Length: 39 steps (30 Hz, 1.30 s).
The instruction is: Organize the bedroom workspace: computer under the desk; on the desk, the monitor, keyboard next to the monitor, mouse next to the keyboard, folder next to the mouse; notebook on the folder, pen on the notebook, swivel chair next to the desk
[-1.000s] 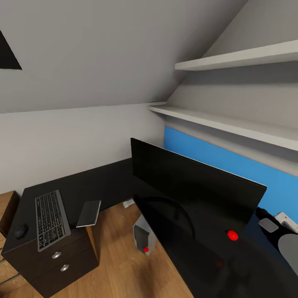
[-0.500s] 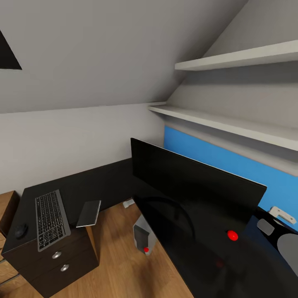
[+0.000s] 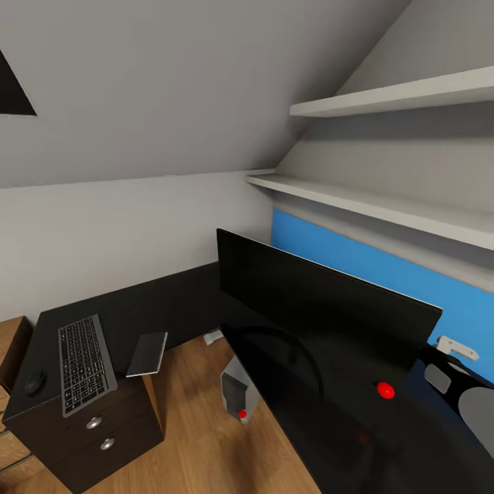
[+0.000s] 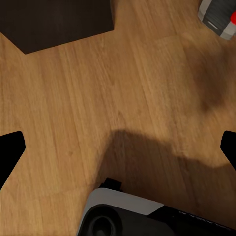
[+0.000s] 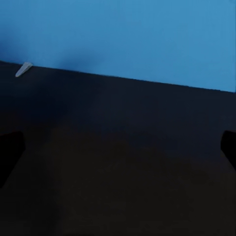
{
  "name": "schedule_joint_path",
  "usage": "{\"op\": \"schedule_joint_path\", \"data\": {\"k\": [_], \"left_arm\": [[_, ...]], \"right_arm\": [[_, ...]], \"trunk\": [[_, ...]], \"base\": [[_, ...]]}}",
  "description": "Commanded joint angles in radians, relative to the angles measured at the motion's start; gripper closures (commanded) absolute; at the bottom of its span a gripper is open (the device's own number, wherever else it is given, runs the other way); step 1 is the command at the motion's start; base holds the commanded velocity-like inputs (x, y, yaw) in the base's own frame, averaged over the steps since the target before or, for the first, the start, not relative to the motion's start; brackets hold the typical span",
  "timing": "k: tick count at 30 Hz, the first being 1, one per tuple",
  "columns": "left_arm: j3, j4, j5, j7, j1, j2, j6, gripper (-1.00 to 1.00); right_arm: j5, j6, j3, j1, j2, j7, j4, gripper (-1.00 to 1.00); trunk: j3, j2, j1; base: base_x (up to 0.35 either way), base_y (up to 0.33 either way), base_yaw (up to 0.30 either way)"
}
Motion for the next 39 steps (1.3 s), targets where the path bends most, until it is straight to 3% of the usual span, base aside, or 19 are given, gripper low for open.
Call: {"op": "schedule_joint_path", "data": {"k": [1, 5, 9, 12, 15, 25, 30, 34, 39], "left_arm": [[-0.006, -0.001, 0.010, 0.006, -0.001, 0.001, -0.006, -1.00], [-0.006, -0.001, 0.011, 0.006, -0.001, 0.001, -0.006, -1.00], [-0.006, 0.000, 0.011, 0.006, -0.001, 0.001, -0.006, -1.00], [-0.006, 0.000, 0.011, 0.006, -0.001, 0.001, -0.005, -1.00], [-0.006, 0.000, 0.011, 0.006, -0.001, 0.002, -0.005, -1.00], [-0.006, 0.000, 0.011, 0.006, -0.001, 0.001, -0.005, -1.00], [-0.006, 0.000, 0.011, 0.005, -0.001, 0.001, -0.004, -1.00], [-0.006, 0.000, 0.011, 0.006, -0.001, 0.001, -0.004, -1.00], [-0.006, 0.000, 0.011, 0.006, -0.001, 0.001, -0.004, -1.00]], "right_arm": [[0.006, -0.002, 0.022, -0.001, 0.000, 0.011, 0.000, -1.00], [0.039, -0.003, 0.071, 0.000, 0.001, 0.060, 0.000, -1.00], [0.048, -0.004, 0.095, 0.000, 0.002, 0.099, 0.000, -1.00], [0.058, -0.010, 0.122, 0.000, 0.004, 0.168, 0.001, -1.00], [0.104, -0.030, 0.168, 0.000, 0.010, 0.259, 0.003, -1.00], [0.189, -0.097, 0.186, 0.003, 0.018, 0.384, 0.005, -1.00], [0.252, -0.102, 0.187, 0.004, 0.036, 0.401, 0.008, -1.00], [0.262, -0.102, 0.186, 0.004, 0.065, 0.418, 0.010, -1.00], [0.264, -0.096, 0.186, 0.004, 0.121, 0.417, 0.013, -1.00]], "trunk": [[-0.002, -0.002, 0.001], [-0.002, -0.002, 0.001], [-0.002, -0.002, 0.001], [-0.002, -0.002, 0.001], [-0.002, -0.002, 0.001], [-0.002, -0.002, 0.001], [-0.002, -0.002, 0.001], [-0.002, -0.002, 0.001], [-0.002, -0.002, 0.001]], "base": [[0.000, 0.000, 0.000], [0.000, 0.000, 0.000], [0.000, 0.000, 0.000], [0.000, 0.000, 0.000], [0.000, 0.000, 0.000], [-0.015, 0.000, 0.000], [-0.251, 0.000, 0.000], [-0.097, 0.000, 0.000], [-0.014, 0.000, 0.000]]}}
